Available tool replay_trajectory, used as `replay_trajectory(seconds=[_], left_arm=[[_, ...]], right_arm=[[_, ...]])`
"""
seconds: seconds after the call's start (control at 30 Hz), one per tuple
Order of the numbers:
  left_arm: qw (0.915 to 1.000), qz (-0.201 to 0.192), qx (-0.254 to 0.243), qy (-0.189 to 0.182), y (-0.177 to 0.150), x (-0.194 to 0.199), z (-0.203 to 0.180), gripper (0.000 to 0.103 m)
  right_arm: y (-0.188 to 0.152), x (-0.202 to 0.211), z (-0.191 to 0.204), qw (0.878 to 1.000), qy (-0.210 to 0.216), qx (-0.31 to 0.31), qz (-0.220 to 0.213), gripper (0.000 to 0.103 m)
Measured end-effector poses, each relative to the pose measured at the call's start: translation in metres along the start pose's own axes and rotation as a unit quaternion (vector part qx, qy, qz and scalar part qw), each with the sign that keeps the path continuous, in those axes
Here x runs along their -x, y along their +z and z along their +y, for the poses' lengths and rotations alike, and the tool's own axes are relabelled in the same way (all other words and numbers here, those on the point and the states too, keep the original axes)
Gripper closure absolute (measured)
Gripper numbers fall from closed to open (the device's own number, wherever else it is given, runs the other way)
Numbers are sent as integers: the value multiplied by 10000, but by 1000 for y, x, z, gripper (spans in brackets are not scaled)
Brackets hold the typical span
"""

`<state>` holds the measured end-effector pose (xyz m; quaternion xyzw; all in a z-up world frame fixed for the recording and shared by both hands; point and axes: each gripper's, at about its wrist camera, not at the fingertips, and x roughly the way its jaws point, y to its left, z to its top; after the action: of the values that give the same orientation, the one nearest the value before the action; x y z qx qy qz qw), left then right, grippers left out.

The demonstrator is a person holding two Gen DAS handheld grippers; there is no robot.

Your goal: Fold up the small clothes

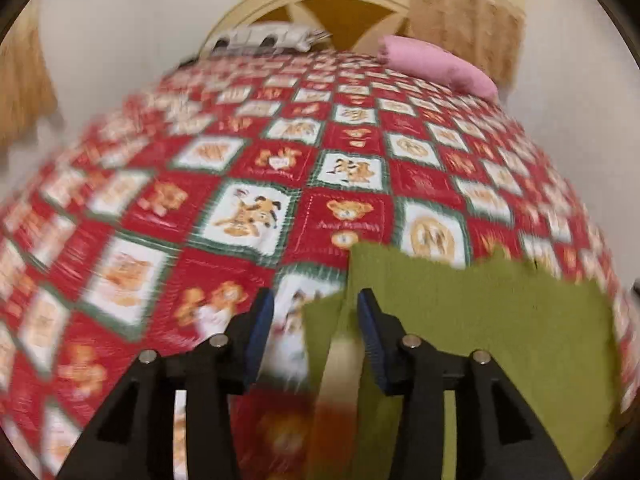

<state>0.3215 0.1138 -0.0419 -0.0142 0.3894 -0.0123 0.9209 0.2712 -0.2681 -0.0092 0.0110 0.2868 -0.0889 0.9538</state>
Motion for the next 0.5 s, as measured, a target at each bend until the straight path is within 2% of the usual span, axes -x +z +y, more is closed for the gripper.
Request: replay_trajectory(seconds=[0.13, 0.23, 0.4, 0.5], left_arm=[[9992, 21, -318, -228, -45, 44, -17, 47], [9983, 49, -472, -346, -71, 59, -43, 47], [9968, -38, -789, -153, -96, 68, -79, 47], [9966, -97, -810, 115, -106, 62, -87, 47]], right_arm=[[-38, 45, 14, 9978, 491, -171, 408, 83], [-64, 58, 26, 9955, 659, -256, 625, 83], [-99, 65, 39, 9942, 652, -153, 842, 83], [-115, 55, 38, 9936, 455, -135, 1024, 83]])
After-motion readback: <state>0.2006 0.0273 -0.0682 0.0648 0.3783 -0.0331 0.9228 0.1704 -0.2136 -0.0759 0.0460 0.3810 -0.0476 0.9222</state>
